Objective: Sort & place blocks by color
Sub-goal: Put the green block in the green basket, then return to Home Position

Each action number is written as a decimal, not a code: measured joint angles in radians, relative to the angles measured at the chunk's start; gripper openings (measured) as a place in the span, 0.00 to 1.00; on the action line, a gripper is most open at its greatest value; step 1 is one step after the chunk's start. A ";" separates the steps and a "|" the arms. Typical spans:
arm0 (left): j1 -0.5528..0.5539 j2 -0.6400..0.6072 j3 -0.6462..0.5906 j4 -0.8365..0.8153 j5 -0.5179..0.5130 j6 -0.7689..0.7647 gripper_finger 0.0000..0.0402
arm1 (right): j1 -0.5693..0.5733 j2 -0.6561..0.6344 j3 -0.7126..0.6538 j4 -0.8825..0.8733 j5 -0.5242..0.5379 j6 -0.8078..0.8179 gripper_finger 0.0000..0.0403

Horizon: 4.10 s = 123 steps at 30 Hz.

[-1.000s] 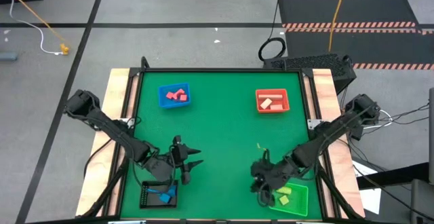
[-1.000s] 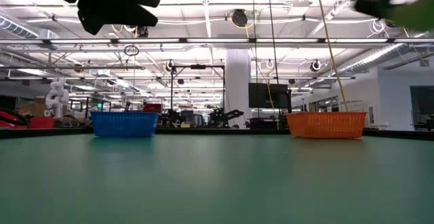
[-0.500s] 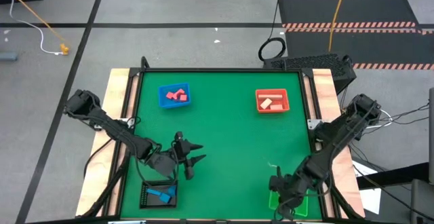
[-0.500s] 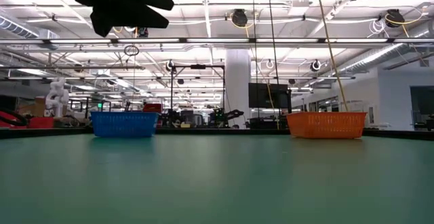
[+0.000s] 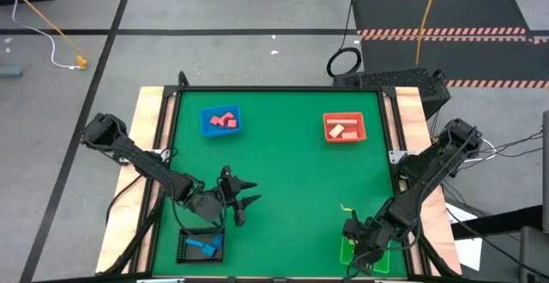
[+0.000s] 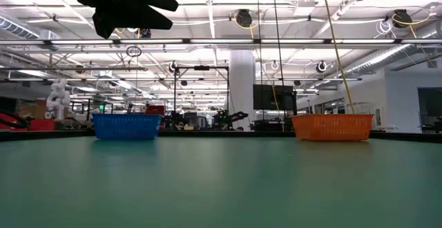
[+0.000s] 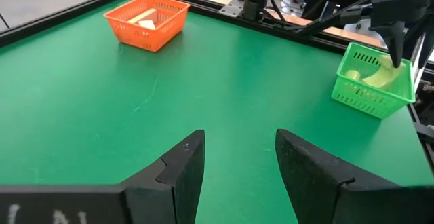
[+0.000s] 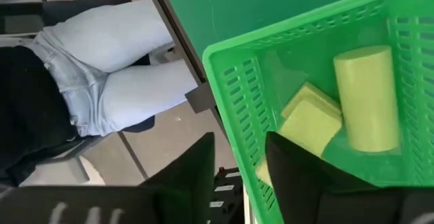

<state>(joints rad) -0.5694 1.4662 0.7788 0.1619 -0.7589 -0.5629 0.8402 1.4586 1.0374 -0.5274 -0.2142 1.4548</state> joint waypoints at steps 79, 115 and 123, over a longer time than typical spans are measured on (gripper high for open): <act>0.542 -0.701 -0.769 0.555 0.654 0.320 0.45 | -0.605 -0.778 -1.019 1.093 0.431 -1.179 0.41; 0.542 -0.701 -0.769 0.545 0.652 0.403 0.45 | -0.605 -0.777 -1.022 1.091 0.449 -1.180 0.41; 0.542 -0.701 -0.769 0.545 0.652 0.402 0.45 | -0.605 -0.777 -1.022 1.091 0.449 -1.180 0.41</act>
<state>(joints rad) -0.0273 0.7654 0.0101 0.7071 -0.1066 -0.1604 0.2352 0.6811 0.0151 0.5640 0.2348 0.2752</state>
